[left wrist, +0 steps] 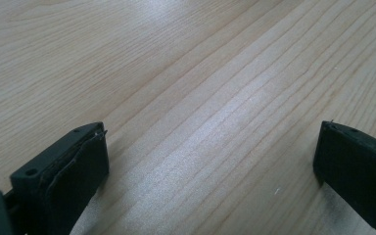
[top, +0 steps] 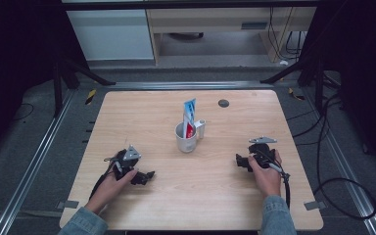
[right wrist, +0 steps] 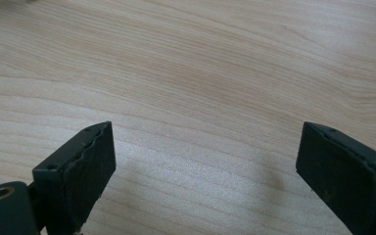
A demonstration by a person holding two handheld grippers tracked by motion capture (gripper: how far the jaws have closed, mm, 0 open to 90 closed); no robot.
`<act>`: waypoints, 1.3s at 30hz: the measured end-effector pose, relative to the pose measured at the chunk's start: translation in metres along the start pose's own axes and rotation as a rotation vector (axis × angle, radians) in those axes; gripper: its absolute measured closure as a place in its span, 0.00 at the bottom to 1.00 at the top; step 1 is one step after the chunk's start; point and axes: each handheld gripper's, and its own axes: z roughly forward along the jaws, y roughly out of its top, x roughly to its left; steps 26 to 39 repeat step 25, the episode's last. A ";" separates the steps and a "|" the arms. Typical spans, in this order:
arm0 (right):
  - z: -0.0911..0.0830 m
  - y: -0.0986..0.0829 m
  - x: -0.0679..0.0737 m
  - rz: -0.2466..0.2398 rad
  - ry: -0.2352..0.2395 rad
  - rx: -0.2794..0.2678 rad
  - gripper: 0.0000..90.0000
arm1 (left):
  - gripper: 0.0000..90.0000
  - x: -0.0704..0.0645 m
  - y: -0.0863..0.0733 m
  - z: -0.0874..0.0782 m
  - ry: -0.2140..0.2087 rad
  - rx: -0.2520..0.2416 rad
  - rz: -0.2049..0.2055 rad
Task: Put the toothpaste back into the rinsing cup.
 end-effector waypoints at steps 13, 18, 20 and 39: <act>0.010 -0.011 -0.001 0.023 -0.003 -0.021 0.08 | 0.00 0.000 0.000 0.000 0.000 0.000 0.000; 0.011 -0.013 0.000 0.044 -0.025 -0.035 0.04 | 0.00 0.000 0.000 0.000 -0.001 0.000 0.001; 0.012 -0.013 0.001 0.059 -0.038 -0.029 0.03 | 0.00 0.000 0.000 0.000 -0.001 0.000 0.001; 0.012 -0.012 0.006 0.100 -0.077 -0.022 0.01 | 0.00 -0.001 0.000 0.001 -0.002 -0.001 0.002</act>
